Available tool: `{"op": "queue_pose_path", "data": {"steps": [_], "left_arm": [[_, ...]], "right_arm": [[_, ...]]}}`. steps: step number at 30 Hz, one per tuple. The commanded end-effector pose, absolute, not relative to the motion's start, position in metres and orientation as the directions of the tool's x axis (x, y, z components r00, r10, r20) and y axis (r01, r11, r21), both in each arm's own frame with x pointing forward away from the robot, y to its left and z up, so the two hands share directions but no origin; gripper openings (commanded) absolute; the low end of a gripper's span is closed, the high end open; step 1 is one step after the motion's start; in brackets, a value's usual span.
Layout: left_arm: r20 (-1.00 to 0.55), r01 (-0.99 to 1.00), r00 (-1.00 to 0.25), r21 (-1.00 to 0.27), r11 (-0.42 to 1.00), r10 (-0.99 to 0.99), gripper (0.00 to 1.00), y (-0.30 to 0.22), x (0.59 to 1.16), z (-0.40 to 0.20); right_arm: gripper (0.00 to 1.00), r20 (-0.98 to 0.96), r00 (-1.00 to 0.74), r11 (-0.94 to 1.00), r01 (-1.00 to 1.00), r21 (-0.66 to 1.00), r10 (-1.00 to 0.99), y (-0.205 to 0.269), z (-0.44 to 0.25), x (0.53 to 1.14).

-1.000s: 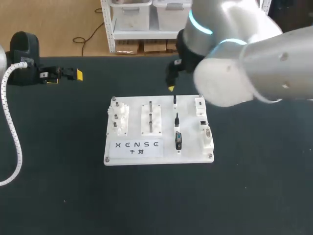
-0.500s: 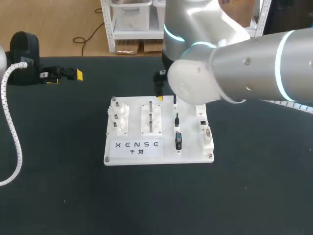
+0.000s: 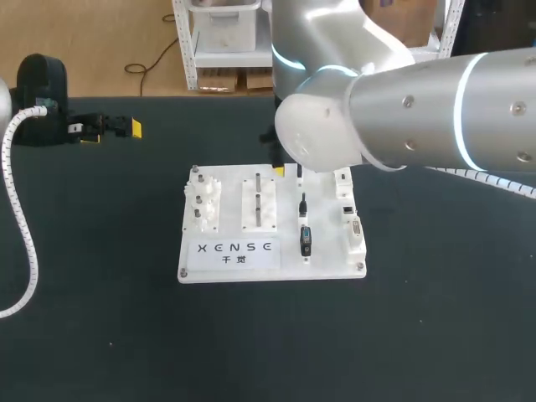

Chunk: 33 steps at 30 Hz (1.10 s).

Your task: Insert the USB connector, Ethernet cable, and multi-pin plug into their matching sockets one by one.

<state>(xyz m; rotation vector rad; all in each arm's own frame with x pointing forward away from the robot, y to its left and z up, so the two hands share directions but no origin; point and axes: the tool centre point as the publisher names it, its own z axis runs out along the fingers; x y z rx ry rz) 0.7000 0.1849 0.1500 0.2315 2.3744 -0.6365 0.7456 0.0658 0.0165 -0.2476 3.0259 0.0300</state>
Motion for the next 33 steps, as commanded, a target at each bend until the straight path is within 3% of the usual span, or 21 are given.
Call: {"op": "queue_pose_path", "data": {"steps": [1,12,22,33], "left_arm": [[-0.642,0.321,-0.767,-0.383,0.866,0.0,1.0,0.185,0.7,0.15],[-0.642,0.321,-0.767,-0.383,0.866,0.0,1.0,0.185,0.7,0.15],[-0.642,0.321,-0.767,-0.383,0.866,0.0,1.0,0.185,0.7,0.15],[-0.642,0.321,-0.767,-0.383,0.866,0.0,1.0,0.185,0.7,0.15]], "right_arm": [[0.49,-0.104,-0.982,0.987,-0.158,0.017,-0.155,0.0634,0.0154,0.7434],[0.43,-0.096,-0.986,0.99,-0.14,0.028,-0.137,0.063,0.0133,0.74],[0.3,-0.098,-0.99,0.994,-0.107,0.034,-0.104,0.0622,0.0136,0.7412],[0.29,-0.091,-0.994,0.997,-0.064,0.041,-0.06,0.0561,0.014,0.7473]]}}
